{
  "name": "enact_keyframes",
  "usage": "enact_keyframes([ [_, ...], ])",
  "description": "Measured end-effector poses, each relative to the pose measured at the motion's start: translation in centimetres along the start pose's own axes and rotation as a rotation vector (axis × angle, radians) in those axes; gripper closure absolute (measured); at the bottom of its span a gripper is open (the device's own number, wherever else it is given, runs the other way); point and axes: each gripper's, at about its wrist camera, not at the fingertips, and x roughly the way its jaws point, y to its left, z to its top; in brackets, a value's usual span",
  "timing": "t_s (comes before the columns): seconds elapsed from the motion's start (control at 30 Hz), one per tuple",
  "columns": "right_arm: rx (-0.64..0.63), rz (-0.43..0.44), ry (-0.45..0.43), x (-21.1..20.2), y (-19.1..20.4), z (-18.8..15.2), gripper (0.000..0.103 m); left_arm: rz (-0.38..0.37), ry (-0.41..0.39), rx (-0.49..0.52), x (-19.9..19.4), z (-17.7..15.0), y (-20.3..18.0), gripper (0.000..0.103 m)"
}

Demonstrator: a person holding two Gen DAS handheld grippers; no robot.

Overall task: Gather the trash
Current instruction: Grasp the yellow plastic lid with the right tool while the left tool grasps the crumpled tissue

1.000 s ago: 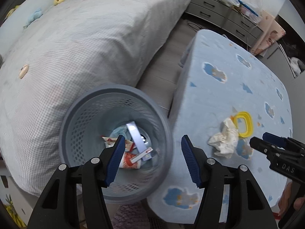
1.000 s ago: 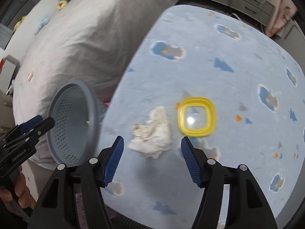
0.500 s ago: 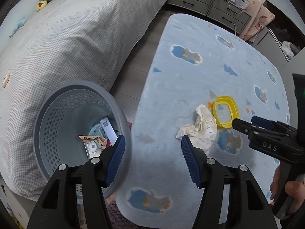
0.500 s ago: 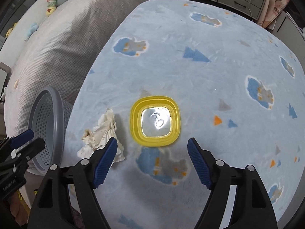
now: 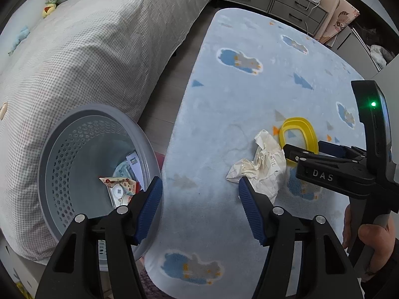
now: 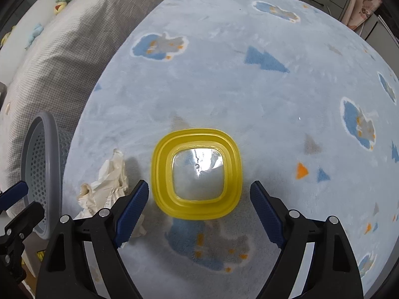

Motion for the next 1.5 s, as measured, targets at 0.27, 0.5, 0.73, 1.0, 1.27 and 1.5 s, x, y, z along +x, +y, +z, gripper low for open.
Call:
enact_keyframes([
  [0.27, 0.006, -0.023, 0.003, 0.9, 0.3, 0.3, 0.018, -0.005, 0.011, 0.001, 0.6, 0.1, -0.2, 0.042],
  [0.5, -0.003, -0.051, -0.026, 0.6, 0.4, 0.0, 0.035, -0.026, 0.015, -0.007, 0.6, 0.1, -0.2, 0.042],
  [0.73, 0.044, -0.012, -0.027, -1.5, -1.5, -1.2, 0.036, -0.029, 0.011, 0.013, 0.0, 0.5, -1.5, 0.042],
  [1.0, 0.155, 0.043, -0.065, -5.6, -5.1, -3.4, 0.036, -0.051, 0.001, 0.088, -0.4, 0.8, -5.5, 0.033],
  [1.27, 0.26, 0.082, -0.082, -7.1, -8.4, -5.8, 0.035, -0.049, 0.101, 0.11, 2.9, 0.6, -8.1, 0.029],
  [1.5, 0.332, 0.123, -0.091, -7.2, -10.7, -7.3, 0.035, 0.008, 0.115, 0.14, 5.3, 0.6, -9.4, 0.028],
])
